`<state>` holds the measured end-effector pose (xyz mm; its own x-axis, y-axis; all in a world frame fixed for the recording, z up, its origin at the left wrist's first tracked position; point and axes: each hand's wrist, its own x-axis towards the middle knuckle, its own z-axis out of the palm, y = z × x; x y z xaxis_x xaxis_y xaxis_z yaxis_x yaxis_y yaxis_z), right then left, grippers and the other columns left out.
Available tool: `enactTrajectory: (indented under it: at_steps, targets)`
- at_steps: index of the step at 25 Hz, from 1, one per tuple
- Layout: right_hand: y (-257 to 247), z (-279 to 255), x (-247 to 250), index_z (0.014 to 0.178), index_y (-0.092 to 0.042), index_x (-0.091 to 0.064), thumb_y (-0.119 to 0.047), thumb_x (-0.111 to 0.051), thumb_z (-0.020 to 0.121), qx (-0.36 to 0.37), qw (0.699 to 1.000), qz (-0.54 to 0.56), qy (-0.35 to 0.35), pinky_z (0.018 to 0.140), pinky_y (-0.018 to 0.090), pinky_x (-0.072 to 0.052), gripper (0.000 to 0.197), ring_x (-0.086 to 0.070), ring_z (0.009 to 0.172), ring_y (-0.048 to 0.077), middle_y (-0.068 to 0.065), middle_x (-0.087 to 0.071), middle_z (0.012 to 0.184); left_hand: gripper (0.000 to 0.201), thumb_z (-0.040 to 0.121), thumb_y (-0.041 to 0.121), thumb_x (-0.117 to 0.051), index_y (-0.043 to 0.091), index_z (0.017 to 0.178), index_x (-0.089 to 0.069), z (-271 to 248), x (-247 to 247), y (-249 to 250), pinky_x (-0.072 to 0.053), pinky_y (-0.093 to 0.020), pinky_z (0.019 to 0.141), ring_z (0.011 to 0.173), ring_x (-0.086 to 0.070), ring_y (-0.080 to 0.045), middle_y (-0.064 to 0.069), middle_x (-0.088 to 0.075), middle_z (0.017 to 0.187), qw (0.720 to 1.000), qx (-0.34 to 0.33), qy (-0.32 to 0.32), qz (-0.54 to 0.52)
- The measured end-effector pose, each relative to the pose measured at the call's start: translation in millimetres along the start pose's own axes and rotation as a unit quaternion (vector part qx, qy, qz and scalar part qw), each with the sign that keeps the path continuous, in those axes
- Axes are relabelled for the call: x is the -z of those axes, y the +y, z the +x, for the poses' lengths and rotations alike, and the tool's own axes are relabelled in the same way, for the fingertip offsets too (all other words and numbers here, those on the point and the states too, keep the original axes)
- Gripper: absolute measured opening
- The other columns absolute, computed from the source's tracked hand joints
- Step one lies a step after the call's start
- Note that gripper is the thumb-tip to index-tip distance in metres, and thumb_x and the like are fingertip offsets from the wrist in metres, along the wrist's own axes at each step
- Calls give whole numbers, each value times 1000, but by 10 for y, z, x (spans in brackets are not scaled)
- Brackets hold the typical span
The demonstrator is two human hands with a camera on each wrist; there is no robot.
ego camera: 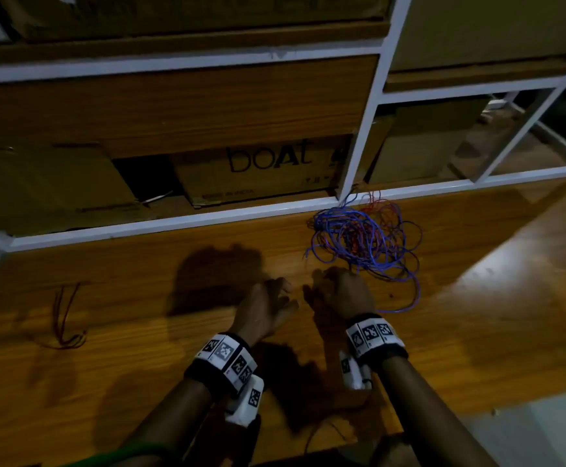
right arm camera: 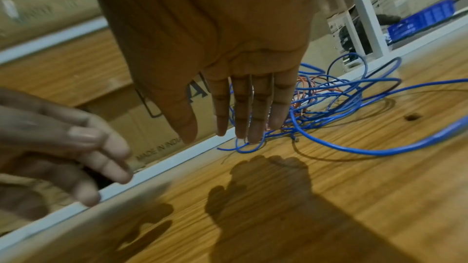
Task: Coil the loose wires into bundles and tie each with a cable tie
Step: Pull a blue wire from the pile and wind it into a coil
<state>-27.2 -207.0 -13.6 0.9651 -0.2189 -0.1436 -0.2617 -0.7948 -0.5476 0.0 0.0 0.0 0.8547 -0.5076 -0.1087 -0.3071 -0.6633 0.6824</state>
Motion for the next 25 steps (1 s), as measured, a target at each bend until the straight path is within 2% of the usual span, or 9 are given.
enactTrajectory:
  at_steps: [4,6,9,13,16,19,21,23,25]
  targets:
    - [7,-12,-52,113,-2,-65,-26,-68,89,-63,990,-86,90,87,49,-49,33,-56,113,46,22,-59,122,32,91,40,-67,21,116,-63,4,40,25,-51,-26,78,100,-63,-11,3,-69,118,999,22,-23,6]
    - [78,-73,-140,106,3,-64,-15,-81,77,-63,982,-103,148,81,57,-51,38,-58,105,54,31,-60,113,32,93,41,-65,20,117,-63,-7,81,-4,-54,-31,79,101,-64,-13,3,-69,116,999,31,-34,12]
    - [166,-120,-160,128,-1,-54,-10,-70,88,-115,978,49,166,76,49,-48,44,-60,101,51,30,-57,118,34,95,41,-62,18,120,-62,-15,142,-68,-54,-32,80,101,-64,-14,3,-68,117,997,10,-66,38]
    - [188,-232,-156,144,-5,-42,3,-57,89,-107,973,97,178,58,38,-36,58,-63,76,44,19,-67,78,30,95,37,-65,18,118,-63,36,105,-39,-45,-13,73,100,-65,-13,3,-69,116,996,-63,-62,-9]
    - [234,-358,-158,138,-7,-52,4,-59,84,-90,982,63,155,62,43,-45,55,-66,82,43,22,-71,88,46,95,39,-61,28,138,-48,130,11,121,-50,-30,93,116,-60,-16,4,-61,134,988,-138,-51,55]
    - [286,-543,-101,113,-6,-66,2,-60,84,-41,989,37,139,64,42,-50,30,-69,87,40,18,-74,95,65,99,30,-58,27,156,-26,210,-65,384,-24,-13,107,142,-31,-10,3,-30,161,973,-210,-59,69]
    - [305,-666,-40,117,-9,-66,4,-58,87,-13,989,49,138,66,41,-52,34,-70,88,34,12,-75,98,66,100,20,-57,23,158,-24,251,-123,539,-6,3,101,146,-19,-7,2,-19,166,969,-229,-86,47]
    - [326,-760,18,123,-16,-64,-1,-56,92,1,991,51,124,67,43,-53,35,-69,89,31,7,-75,100,55,102,18,-53,22,153,-35,289,-192,607,-20,-2,93,141,-35,-14,0,-34,160,969,-220,-105,43]
    - [398,-821,37,117,-22,-64,-4,-56,94,21,992,51,115,67,45,-54,30,-70,86,28,-1,-75,94,34,104,24,-48,21,137,-52,273,-191,613,-33,-20,81,122,-53,-21,-2,-56,139,974,-196,-103,54]
